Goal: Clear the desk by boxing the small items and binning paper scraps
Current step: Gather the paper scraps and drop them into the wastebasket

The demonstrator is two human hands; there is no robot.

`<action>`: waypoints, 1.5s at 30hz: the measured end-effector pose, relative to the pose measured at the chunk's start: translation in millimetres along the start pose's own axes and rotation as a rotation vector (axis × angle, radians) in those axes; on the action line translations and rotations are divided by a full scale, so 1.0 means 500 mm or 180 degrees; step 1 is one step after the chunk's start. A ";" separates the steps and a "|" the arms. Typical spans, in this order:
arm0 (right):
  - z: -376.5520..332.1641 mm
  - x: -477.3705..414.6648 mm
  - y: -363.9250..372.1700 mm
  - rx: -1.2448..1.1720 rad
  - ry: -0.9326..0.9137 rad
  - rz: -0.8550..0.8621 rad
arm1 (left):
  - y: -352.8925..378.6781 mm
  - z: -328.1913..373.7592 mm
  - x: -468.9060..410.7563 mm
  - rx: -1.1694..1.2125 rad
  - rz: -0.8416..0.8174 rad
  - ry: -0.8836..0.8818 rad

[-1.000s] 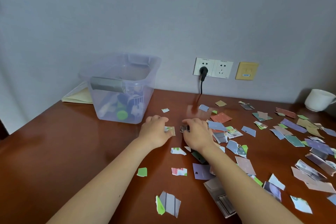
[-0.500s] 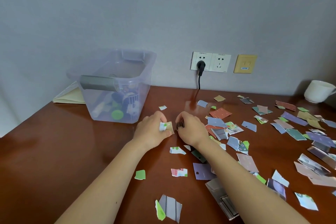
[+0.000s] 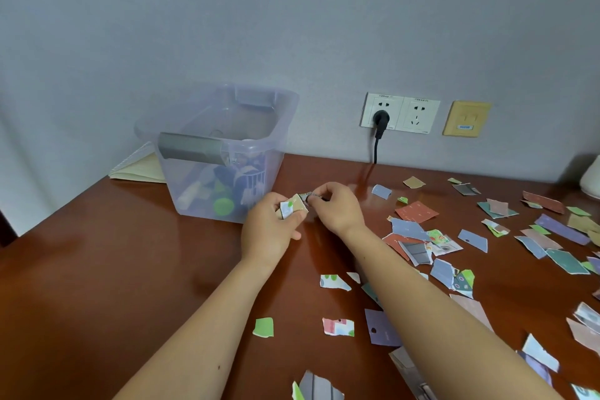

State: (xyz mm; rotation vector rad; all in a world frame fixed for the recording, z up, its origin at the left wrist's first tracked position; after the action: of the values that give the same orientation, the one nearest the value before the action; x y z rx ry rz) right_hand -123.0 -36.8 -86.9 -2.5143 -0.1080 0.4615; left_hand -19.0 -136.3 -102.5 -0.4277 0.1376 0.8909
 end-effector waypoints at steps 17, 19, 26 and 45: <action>-0.012 -0.043 0.054 0.0647 0.0213 -0.0110 | 0.008 -0.008 -0.002 -0.0066 0.0142 -0.0022; -0.014 -0.043 0.052 0.0648 0.0245 -0.0143 | 0.009 -0.008 -0.002 -0.0091 0.0137 -0.0022; -0.017 -0.035 0.057 0.0444 0.0276 -0.0037 | 0.011 -0.010 -0.003 -0.0155 0.0138 0.0034; -0.033 0.048 -0.050 -0.1426 0.0999 0.0162 | 0.009 0.004 0.006 0.0676 -0.0093 0.0090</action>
State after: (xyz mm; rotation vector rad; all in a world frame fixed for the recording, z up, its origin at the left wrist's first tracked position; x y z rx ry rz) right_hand -94.3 -20.6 -67.6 -3.0001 -0.0269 0.0560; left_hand -20.8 -130.8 -102.8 -0.2439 0.2489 0.8321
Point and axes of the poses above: each hand's wrist, its own x-axis away from the middle knuckle, its own y-axis out of the palm, z = x × y, the point moved 1 cm from there along -x, towards the middle knuckle, and after that the axes turned 12 degrees about z, right-handed, at the moved point
